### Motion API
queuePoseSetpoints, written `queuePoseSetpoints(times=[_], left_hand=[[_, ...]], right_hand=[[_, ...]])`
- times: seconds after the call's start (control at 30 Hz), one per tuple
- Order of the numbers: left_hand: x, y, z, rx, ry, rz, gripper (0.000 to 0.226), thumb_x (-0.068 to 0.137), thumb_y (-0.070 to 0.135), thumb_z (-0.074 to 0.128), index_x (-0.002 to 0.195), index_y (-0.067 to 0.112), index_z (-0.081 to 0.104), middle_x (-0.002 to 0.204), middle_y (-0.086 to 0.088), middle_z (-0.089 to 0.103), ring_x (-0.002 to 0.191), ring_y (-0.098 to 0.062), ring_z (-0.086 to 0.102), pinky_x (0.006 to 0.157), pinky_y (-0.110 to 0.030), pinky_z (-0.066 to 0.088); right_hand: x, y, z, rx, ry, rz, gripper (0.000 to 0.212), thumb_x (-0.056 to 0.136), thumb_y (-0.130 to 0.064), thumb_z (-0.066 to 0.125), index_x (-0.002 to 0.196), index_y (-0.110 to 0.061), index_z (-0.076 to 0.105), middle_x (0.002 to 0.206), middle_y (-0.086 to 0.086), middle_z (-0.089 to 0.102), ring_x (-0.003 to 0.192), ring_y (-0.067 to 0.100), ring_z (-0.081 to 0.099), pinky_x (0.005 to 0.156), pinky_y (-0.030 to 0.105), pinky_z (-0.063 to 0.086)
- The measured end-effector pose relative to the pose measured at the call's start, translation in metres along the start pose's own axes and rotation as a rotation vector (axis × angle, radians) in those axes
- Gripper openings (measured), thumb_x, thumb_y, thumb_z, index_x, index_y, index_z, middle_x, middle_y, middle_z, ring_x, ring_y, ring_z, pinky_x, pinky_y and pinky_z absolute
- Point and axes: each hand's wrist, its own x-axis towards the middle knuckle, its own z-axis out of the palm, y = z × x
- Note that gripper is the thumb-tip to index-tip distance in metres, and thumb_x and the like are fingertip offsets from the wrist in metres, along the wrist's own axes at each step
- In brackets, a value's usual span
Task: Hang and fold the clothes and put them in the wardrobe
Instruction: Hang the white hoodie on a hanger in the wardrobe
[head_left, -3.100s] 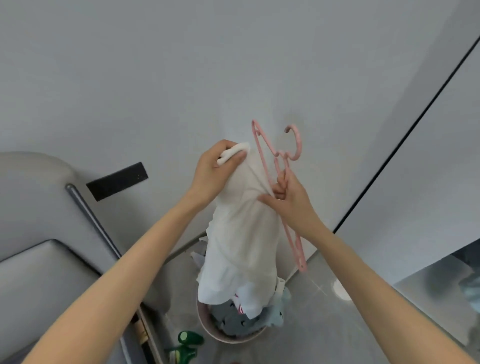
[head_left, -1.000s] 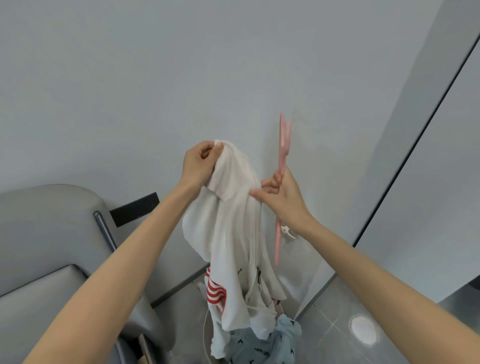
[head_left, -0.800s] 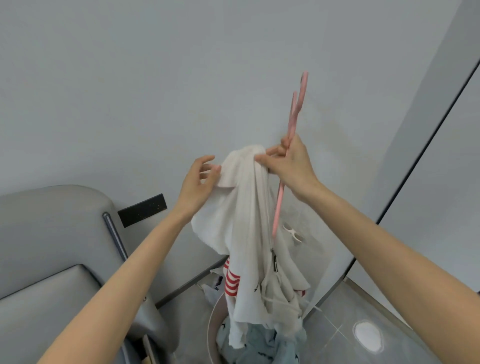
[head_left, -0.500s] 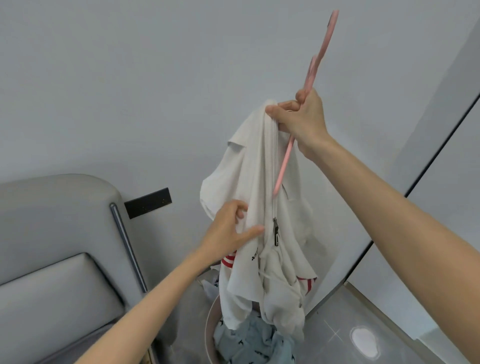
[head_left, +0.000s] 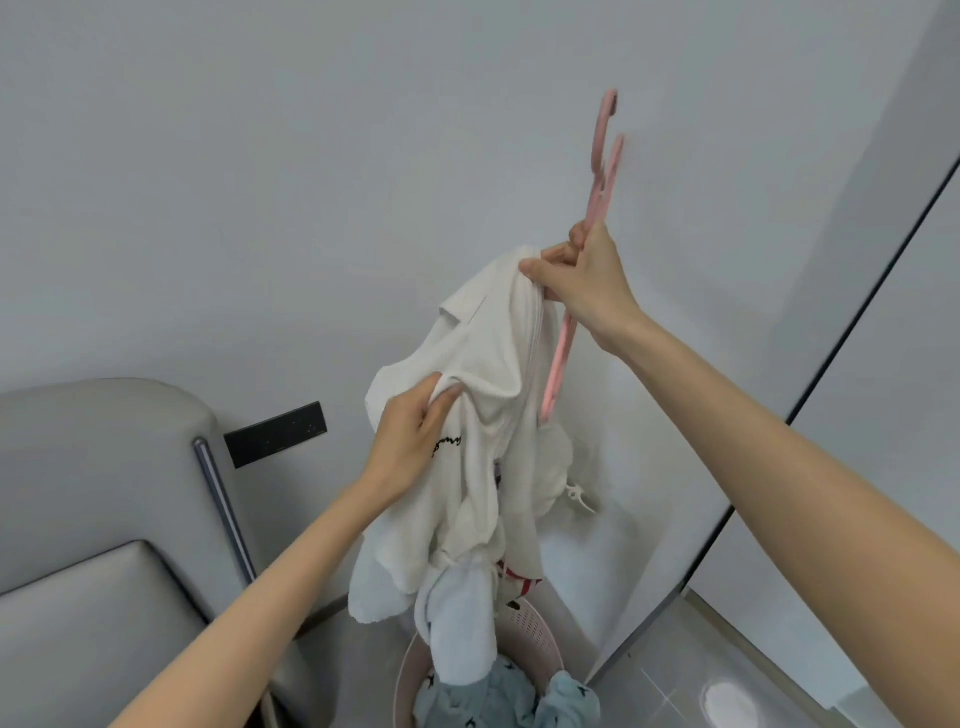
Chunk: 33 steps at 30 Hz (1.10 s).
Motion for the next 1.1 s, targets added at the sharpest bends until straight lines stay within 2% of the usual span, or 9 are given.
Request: queuePoseSetpoints(times=[0.23, 0.33, 0.5, 0.63, 0.7, 0.77, 0.9, 1.03, 1.1], left_hand=[[0.028, 0.019, -0.009, -0.080, 0.105, -0.080, 0.039, 0.101, 0.025, 0.042, 0.065, 0.021, 0.028, 0.058, 0.012, 0.026, 0.054, -0.004, 0.026, 0.051, -0.018, 0.024], [0.037, 0.024, -0.010, -0.115, 0.103, -0.097, 0.038, 0.101, 0.024, 0.041, 0.066, 0.020, 0.027, 0.061, 0.008, 0.024, 0.054, -0.005, 0.024, 0.050, -0.020, 0.021], [0.041, 0.015, 0.004, -0.103, 0.072, -0.216, 0.040, 0.100, 0.030, 0.042, 0.066, 0.020, 0.026, 0.061, 0.006, 0.024, 0.054, -0.007, 0.024, 0.052, -0.024, 0.020], [0.034, 0.013, 0.024, -0.142, 0.006, -0.229, 0.040, 0.100, 0.030, 0.043, 0.065, 0.021, 0.027, 0.060, 0.007, 0.024, 0.054, -0.007, 0.024, 0.052, -0.025, 0.021], [0.032, 0.017, 0.031, -0.172, -0.008, -0.218, 0.038, 0.100, 0.029, 0.044, 0.066, 0.017, 0.031, 0.061, 0.004, 0.026, 0.055, -0.008, 0.025, 0.051, -0.024, 0.021], [0.034, 0.022, 0.033, -0.189, -0.006, -0.212, 0.037, 0.100, 0.030, 0.043, 0.069, 0.012, 0.035, 0.065, -0.003, 0.026, 0.059, -0.010, 0.026, 0.051, -0.024, 0.021], [0.043, 0.024, 0.026, -0.164, 0.054, -0.212, 0.037, 0.101, 0.030, 0.041, 0.069, 0.014, 0.033, 0.064, 0.000, 0.025, 0.056, -0.008, 0.025, 0.049, -0.022, 0.021], [0.051, 0.009, 0.018, -0.235, 0.144, -0.356, 0.041, 0.100, 0.033, 0.043, 0.064, 0.020, 0.029, 0.060, 0.003, 0.028, 0.054, -0.009, 0.028, 0.047, -0.022, 0.024], [0.050, -0.004, 0.015, -0.211, 0.120, -0.400, 0.036, 0.099, 0.032, 0.045, 0.067, 0.016, 0.040, 0.064, -0.001, 0.035, 0.061, -0.013, 0.034, 0.053, -0.025, 0.029]], right_hand=[[-0.010, 0.029, -0.003, -0.147, -0.278, 0.113, 0.047, 0.082, -0.001, 0.069, 0.079, -0.020, 0.026, 0.082, 0.013, 0.060, 0.077, 0.018, 0.056, 0.077, 0.039, 0.054], [-0.025, 0.039, -0.005, -0.245, -0.388, 0.168, 0.043, 0.083, 0.001, 0.067, 0.079, -0.019, 0.029, 0.094, 0.013, 0.070, 0.083, 0.017, 0.066, 0.077, 0.037, 0.058], [-0.064, 0.058, -0.007, -0.027, -0.337, 0.288, 0.047, 0.076, -0.011, 0.077, 0.084, -0.016, 0.031, 0.094, 0.020, 0.072, 0.090, 0.029, 0.070, 0.086, 0.044, 0.055], [-0.115, 0.092, 0.006, -0.026, -0.350, 0.328, 0.061, 0.065, -0.028, 0.085, 0.097, -0.029, 0.034, 0.096, 0.002, 0.073, 0.105, 0.022, 0.066, 0.096, 0.040, 0.049], [-0.138, 0.111, 0.014, -0.052, -0.358, 0.403, 0.067, 0.065, -0.033, 0.086, 0.106, -0.025, 0.034, 0.107, -0.006, 0.066, 0.098, 0.010, 0.065, 0.087, 0.036, 0.053], [-0.153, 0.126, 0.019, -0.140, -0.318, 0.448, 0.063, 0.071, -0.031, 0.082, 0.110, -0.017, 0.035, 0.101, -0.010, 0.053, 0.088, 0.003, 0.056, 0.077, 0.023, 0.048], [-0.153, 0.131, 0.013, -0.114, -0.233, 0.413, 0.050, 0.079, -0.020, 0.076, 0.104, -0.019, 0.033, 0.085, -0.011, 0.036, 0.083, 0.007, 0.042, 0.074, 0.017, 0.036], [-0.132, 0.105, 0.000, -0.111, -0.224, 0.278, 0.050, 0.077, -0.011, 0.077, 0.081, -0.021, 0.028, 0.077, -0.006, 0.026, 0.064, 0.006, 0.028, 0.055, 0.015, 0.030], [-0.121, 0.089, -0.003, -0.026, -0.200, 0.250, 0.050, 0.076, -0.009, 0.077, 0.081, -0.021, 0.029, 0.079, -0.004, 0.027, 0.067, 0.007, 0.030, 0.058, 0.013, 0.031]])
